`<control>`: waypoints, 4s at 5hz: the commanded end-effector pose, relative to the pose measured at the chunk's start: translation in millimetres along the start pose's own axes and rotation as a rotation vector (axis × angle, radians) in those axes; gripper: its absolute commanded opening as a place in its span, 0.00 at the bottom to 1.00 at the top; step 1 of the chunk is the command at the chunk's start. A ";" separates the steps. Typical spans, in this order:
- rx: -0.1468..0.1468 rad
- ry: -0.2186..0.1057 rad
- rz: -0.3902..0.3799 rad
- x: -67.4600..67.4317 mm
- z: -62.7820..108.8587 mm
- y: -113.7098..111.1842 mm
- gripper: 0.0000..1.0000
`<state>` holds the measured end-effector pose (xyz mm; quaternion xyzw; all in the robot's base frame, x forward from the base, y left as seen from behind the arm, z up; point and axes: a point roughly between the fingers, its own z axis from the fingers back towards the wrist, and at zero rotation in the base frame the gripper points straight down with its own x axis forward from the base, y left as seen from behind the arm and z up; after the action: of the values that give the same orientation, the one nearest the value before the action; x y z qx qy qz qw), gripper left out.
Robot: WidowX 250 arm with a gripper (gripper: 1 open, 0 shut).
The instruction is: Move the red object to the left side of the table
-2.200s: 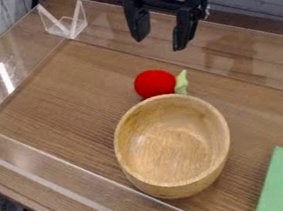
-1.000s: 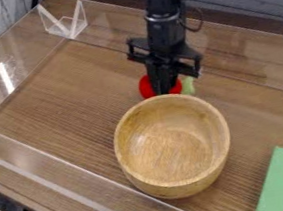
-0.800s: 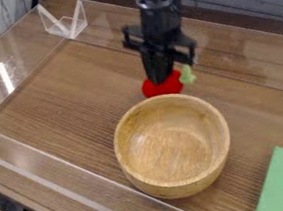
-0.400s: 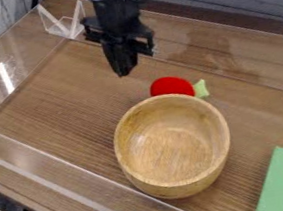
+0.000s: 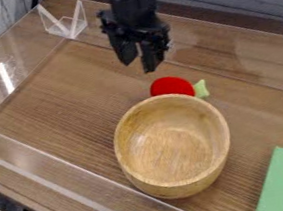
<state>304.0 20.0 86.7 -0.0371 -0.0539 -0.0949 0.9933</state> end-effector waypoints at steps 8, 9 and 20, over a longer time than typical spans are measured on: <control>0.059 -0.127 -0.094 -6.5 35.1 23.2 0.00; 0.074 -0.123 -0.075 -10.5 27.1 46.4 0.00; -0.073 -0.131 0.145 -41.2 13.5 188.4 0.00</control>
<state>295.6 203.3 66.0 -0.1029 -0.0900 -0.0254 0.9903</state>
